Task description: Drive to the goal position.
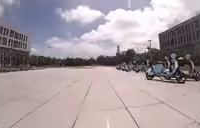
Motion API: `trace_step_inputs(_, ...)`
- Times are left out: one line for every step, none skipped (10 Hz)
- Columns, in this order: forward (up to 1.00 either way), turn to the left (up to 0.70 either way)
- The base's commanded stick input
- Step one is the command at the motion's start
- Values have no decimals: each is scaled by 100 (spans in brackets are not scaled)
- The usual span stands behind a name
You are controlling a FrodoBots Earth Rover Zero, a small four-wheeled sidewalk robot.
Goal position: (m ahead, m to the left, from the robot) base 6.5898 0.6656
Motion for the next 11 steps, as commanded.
trace_step_inputs(0, 0)
trace_step_inputs(0, 0)
trace_step_inputs(0, 0)
trace_step_inputs(0, 0)
trace_step_inputs(0, 0)
trace_step_inputs(0, 0)
trace_step_inputs(0, 0)
trace_step_inputs(0, 0)
trace_step_inputs(34, -1)
trace_step_inputs(81, -2)
trace_step_inputs(100, -7)
